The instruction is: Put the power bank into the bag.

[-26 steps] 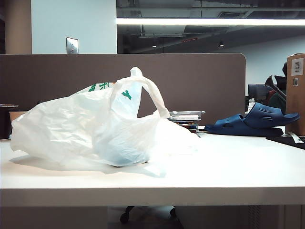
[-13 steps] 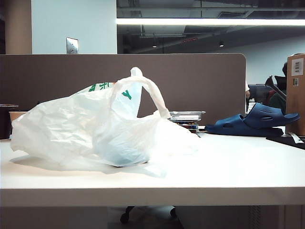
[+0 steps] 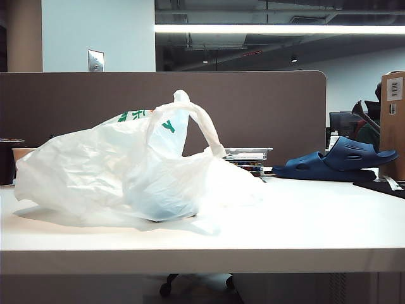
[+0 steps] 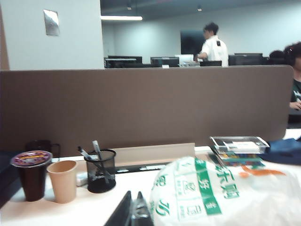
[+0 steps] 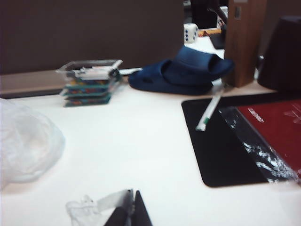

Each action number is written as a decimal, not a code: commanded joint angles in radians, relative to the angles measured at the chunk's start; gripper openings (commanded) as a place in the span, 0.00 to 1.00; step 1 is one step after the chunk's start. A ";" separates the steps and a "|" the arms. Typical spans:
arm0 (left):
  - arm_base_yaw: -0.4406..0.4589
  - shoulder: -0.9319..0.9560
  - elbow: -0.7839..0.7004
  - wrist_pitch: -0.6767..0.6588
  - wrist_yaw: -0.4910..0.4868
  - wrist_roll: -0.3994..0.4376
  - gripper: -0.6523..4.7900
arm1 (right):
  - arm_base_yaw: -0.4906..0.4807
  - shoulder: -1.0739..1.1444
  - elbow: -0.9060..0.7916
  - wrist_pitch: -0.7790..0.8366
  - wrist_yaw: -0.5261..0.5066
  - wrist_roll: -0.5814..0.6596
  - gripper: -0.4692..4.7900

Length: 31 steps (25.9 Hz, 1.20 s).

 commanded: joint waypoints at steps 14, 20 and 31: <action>-0.001 0.001 -0.245 0.255 0.018 0.046 0.11 | 0.006 -0.006 -0.150 0.217 0.030 -0.135 0.07; -0.001 0.001 -0.245 0.220 0.020 0.042 0.11 | 0.006 -0.006 -0.149 0.211 0.021 -0.134 0.07; -0.001 0.001 -0.245 0.193 0.019 0.042 0.11 | 0.004 -0.006 -0.149 0.179 0.024 -0.134 0.07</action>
